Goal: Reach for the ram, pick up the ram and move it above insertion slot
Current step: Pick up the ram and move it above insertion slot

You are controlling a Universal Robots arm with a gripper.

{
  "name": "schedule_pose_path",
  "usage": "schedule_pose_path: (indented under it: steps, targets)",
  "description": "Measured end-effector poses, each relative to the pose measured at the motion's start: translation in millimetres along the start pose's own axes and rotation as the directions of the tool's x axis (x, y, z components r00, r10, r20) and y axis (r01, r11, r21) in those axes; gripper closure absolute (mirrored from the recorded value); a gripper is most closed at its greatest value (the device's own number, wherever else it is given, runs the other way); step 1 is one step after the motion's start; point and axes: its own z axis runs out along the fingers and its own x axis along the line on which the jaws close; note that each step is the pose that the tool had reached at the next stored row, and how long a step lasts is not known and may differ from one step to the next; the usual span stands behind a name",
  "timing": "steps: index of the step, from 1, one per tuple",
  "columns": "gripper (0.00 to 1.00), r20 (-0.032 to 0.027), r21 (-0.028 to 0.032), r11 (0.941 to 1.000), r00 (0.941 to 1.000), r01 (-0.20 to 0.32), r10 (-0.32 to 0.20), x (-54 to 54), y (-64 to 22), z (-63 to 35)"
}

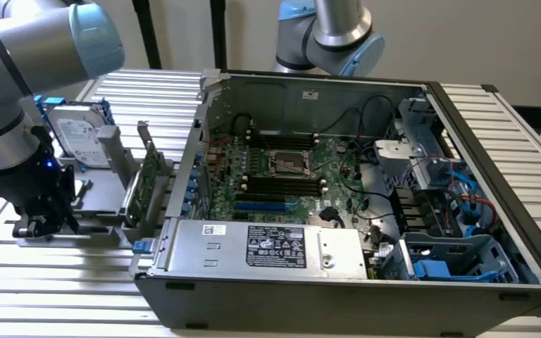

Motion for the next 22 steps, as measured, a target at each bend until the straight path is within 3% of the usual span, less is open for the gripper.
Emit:
schedule_pose_path:
  steps: [5,14,18,22]
  targets:
    - [0.87,0.0003,0.0001,1.0000,1.0000,0.000,0.000,-0.1,0.1,-14.6]
    - [0.87,0.0004,-0.0001,1.0000,1.0000,0.000,0.000,-0.1,-2.6,-55.3]
    - [0.87,0.0020,0.0002,1.0000,1.0000,0.000,0.000,0.1,-13.5,-73.3]
    - [0.87,0.0044,-0.0001,1.0000,1.0000,0.000,0.000,0.5,-30.6,-91.7]
